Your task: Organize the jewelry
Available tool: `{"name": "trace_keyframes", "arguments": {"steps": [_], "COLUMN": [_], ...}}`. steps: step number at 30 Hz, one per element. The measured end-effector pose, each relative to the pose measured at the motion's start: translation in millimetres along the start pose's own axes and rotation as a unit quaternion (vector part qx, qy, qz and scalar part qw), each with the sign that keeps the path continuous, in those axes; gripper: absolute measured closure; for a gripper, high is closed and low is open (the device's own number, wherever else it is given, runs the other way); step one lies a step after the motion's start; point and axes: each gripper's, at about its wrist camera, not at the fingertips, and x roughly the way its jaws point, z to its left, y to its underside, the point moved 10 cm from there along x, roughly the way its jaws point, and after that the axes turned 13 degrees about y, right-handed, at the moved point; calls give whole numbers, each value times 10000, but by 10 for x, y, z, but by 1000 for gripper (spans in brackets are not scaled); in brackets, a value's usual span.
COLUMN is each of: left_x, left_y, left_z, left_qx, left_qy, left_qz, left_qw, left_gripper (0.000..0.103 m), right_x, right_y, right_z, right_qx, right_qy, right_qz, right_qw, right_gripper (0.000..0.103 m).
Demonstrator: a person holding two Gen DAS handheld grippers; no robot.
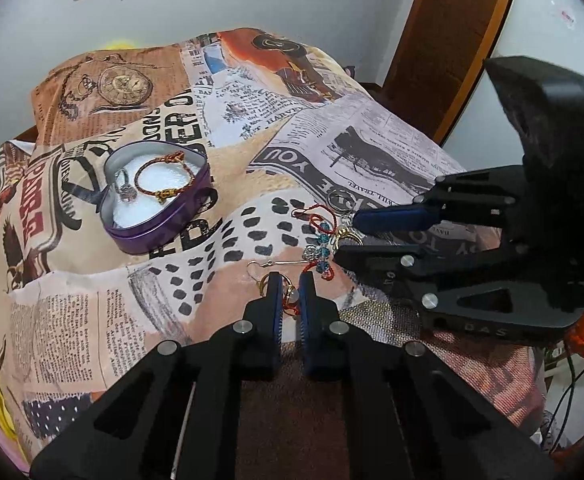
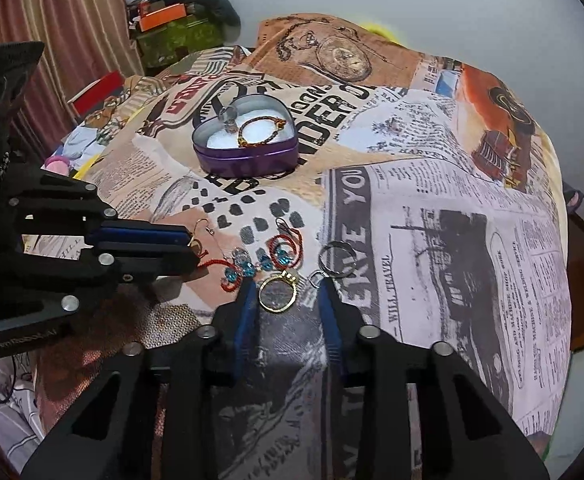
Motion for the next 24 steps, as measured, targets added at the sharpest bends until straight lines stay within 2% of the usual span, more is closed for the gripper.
{"name": "trace_keyframes", "arguments": {"steps": [1,7,15,16,17,19,22,24], "left_x": [-31,-178,-284,-295,-307,-314,-305,-294], "left_y": [-1,4,113,135,156,195,235,239], "left_z": [10,67,51,40,28,11,27,64], "left_qx": [-31,-157,-266,-257,-231,-194,-226,-268], "left_qy": [-5,-54,41,19,-9,-64,-156,-228], "left_qz": [-33,-141,-35,-24,-13,42,118,148], "left_qw": [10000,9998,9996,9997,9997,9998,9996,9993], "left_gripper": [97,97,97,97,97,96,88,77], "right_x": [2,-20,-119,-137,-156,-193,-246,-267], "right_y": [-6,-8,77,88,101,122,143,163], "right_z": [11,-17,-73,-72,-76,-87,-123,-138], "right_qx": [-3,89,335,345,356,396,457,483], "right_qy": [2,59,22,21,18,-10,0,0], "right_qz": [-4,-37,-25,-29,-36,-19,-63,-69], "right_qw": [10000,9999,9994,9994,9994,9992,9989,9988], "right_gripper": [86,87,87,89,99,99,99,99]}}
